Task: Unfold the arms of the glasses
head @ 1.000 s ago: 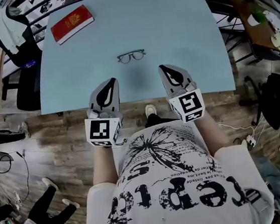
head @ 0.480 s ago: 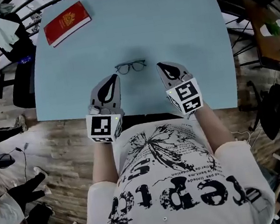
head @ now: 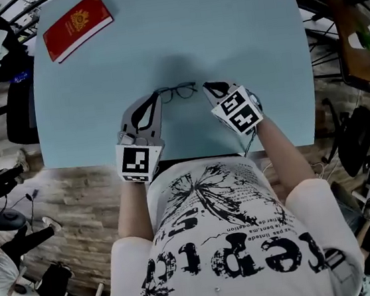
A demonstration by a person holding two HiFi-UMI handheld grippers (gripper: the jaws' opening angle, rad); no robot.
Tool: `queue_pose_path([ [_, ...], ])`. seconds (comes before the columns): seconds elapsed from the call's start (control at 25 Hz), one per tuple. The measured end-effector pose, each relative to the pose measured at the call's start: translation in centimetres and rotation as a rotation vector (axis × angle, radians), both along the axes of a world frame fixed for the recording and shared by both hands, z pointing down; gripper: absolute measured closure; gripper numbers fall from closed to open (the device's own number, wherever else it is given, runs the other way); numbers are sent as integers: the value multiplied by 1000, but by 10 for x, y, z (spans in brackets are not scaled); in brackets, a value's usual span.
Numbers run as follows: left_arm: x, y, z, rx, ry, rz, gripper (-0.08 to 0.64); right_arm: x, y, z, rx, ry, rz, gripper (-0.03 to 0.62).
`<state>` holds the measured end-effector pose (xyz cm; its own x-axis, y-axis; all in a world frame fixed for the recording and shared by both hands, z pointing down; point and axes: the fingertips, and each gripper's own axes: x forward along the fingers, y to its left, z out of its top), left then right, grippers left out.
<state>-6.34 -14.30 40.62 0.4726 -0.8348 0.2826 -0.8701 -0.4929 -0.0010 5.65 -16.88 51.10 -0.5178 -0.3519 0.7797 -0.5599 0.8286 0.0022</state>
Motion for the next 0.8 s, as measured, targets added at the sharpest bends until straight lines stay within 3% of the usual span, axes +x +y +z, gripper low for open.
queue_pose_path([
  [0.32, -3, -21, 29, -42, 9, 53, 540, -13, -17, 49, -33, 239, -320, 512],
  [0.52, -12, -25, 45, -81, 16, 40, 540, -21, -16, 64, -64, 291, -490, 511],
  [0.72, -17, -24, 63, -144, 1, 51, 540, -28, -9, 74, -109, 315, -572, 516],
  [0.8, -17, -25, 72, -177, -20, 63, 540, -29, -6, 78, -123, 326, -593, 551],
])
